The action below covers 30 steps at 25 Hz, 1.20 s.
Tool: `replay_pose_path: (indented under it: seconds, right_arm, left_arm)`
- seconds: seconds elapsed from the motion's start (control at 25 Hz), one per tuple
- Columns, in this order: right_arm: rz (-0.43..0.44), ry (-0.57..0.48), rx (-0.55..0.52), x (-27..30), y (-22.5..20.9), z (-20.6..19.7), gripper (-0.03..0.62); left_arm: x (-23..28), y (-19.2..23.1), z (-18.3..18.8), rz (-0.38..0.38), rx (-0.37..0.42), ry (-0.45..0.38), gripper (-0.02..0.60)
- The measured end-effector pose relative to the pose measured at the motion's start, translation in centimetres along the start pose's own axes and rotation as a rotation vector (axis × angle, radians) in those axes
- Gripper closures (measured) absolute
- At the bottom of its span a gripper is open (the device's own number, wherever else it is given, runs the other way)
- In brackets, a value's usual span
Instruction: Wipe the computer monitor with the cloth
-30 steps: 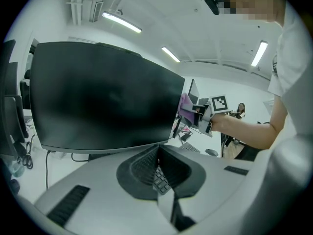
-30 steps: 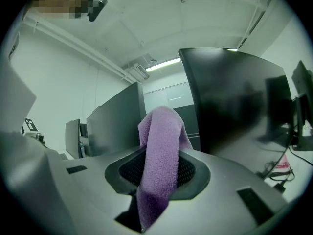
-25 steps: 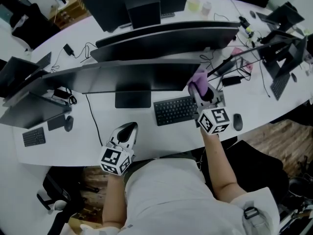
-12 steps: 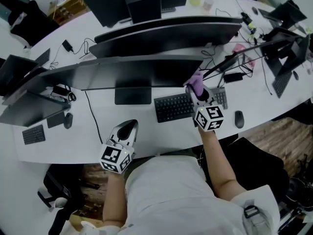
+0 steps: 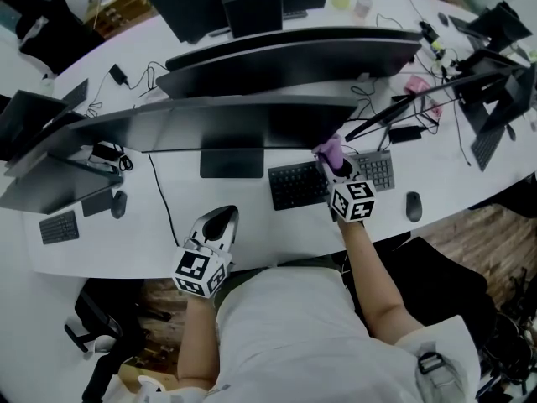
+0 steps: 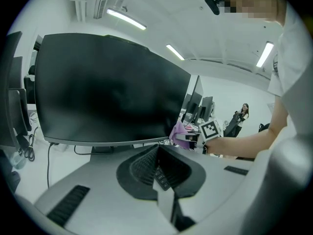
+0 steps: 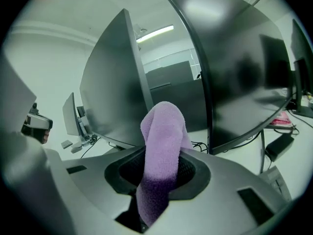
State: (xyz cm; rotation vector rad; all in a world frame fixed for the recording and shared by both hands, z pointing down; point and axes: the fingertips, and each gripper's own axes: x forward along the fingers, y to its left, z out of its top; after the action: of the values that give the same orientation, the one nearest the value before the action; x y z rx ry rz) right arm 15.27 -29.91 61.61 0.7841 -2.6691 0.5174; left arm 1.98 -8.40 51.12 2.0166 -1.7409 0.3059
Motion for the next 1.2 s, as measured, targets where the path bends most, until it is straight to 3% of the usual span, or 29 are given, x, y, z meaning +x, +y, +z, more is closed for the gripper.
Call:
replay_pose_path:
  seconds: [0.28,0.88,1.2]
  right_arm:
    - [0.009,0.048,0.105,1.4,-0.6,-2.7,0.484]
    - [0.084,-0.004,0.590,3.4,0.7,-4.4,0.482]
    - [0.141,-0.018,0.715,4.7,2.1,-4.5,0.484]
  left_arm:
    - [-0.1,0.5,-0.5,0.015,-0.017,0.008,0.578]
    - [0.1,1.3,-0.8,0.033,-0.038,0.020,0.578]
    - [-0.2,1.8,-1.0,0.041,-0.036,0.034,0.578]
